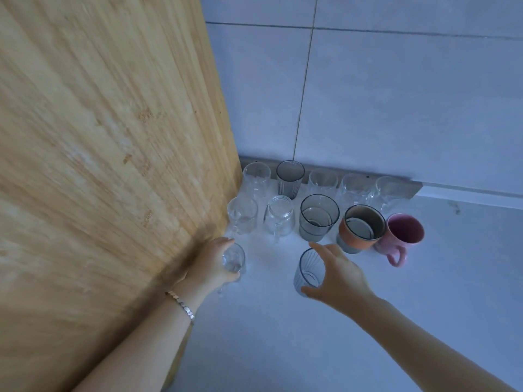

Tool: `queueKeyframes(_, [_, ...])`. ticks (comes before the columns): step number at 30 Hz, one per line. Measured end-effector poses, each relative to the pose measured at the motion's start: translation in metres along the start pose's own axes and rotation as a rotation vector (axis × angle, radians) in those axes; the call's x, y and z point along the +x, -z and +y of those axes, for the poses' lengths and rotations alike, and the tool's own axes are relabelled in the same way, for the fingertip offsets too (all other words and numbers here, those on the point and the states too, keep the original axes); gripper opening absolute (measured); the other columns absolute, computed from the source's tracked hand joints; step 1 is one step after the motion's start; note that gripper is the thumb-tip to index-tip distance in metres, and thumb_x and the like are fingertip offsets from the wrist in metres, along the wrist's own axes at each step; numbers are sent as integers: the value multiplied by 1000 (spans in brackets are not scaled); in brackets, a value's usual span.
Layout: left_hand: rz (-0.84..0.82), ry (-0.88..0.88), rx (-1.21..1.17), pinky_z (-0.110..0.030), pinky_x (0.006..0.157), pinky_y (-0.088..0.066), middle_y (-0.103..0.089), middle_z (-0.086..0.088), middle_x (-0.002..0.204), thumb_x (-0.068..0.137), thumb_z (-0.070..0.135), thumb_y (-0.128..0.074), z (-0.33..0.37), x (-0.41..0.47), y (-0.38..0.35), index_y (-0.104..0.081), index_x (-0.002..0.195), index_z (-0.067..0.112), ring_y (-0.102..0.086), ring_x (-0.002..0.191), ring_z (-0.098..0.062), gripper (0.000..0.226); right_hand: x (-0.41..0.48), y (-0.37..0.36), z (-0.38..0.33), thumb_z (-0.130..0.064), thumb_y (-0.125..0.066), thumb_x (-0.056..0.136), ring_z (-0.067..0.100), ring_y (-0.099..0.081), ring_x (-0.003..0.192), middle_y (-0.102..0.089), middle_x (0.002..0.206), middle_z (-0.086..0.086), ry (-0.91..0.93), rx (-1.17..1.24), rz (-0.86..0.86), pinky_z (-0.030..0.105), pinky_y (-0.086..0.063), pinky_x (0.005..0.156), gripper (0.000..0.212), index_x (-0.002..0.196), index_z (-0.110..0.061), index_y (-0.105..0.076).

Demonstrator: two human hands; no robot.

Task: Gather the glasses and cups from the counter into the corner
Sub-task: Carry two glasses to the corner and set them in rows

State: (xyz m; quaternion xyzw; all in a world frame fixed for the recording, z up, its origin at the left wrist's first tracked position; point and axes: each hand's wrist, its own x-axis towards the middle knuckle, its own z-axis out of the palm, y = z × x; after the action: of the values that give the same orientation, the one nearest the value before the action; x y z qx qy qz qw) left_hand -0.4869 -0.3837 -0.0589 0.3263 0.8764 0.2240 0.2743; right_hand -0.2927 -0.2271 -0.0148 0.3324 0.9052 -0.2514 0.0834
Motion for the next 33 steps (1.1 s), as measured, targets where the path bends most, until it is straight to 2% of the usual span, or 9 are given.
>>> queueKeyframes(7, [23,6,-51,-10,94,-24,-41,-8,142,70,5,-75,2,4,2,-43,136,6,-41,131,-19,74,36,-30,-52,-41,-69,78,25,-47,123,-35,142,3,30,25,14,32,-43,97,87,147,-23,-19])
queueKeyframes(15, [43,-3,-79,-13,92,-27,-43,-8,138,72,4,-72,5,2,3,-41,137,6,-42,127,-19,72,48,-55,-60,-43,-67,79,25,-44,123,-33,141,5,-11,-12,-25,34,-45,96,88,147,-22,-16])
queueKeyframes(20, [33,15,-95,-27,98,-42,-42,-8,137,69,2,-72,4,4,1,-41,137,9,-42,127,-22,75,46,-59,-62,-48,-70,76,24,-37,128,-28,144,2,-23,45,-33,34,-43,101,101,149,-17,-7])
queueKeyframes(22, [38,21,-106,-21,93,-36,-43,-5,133,70,1,-71,6,5,0,-39,138,9,-42,123,-19,76,44,-57,-60,-46,-73,75,23,-34,132,-24,148,1,-15,78,-57,34,-40,104,108,150,-13,-2])
queueKeyframes(25, [45,33,-121,-19,82,-33,-40,4,115,68,-1,-70,9,3,0,-40,138,10,-42,106,-13,77,42,-52,-55,-38,-75,75,24,-33,136,-18,153,1,-6,146,-121,34,-36,108,110,150,-12,1])
queueKeyframes(28, [49,15,-87,-19,70,-39,-51,-1,106,57,8,-66,9,3,-1,-53,125,9,-52,101,-23,69,36,-44,-46,-30,-75,77,24,-30,140,-18,155,7,-55,221,-225,34,-33,110,110,150,-8,4])
queueKeyframes(30, [117,26,-111,-18,71,-41,-53,-7,113,64,3,-64,19,-2,-1,-55,119,8,-51,105,-21,55,27,-38,-33,-28,-73,79,26,-35,136,-31,150,11,-84,178,-286,35,-36,108,99,149,-7,-7])
queueKeyframes(33, [232,-45,-19,-27,96,-39,-53,-11,129,81,1,-57,47,-17,-7,-52,125,5,-49,121,-25,45,4,-27,-3,-30,-66,85,22,-42,131,-46,142,7,-93,74,-362,36,-39,105,69,142,-13,-33])
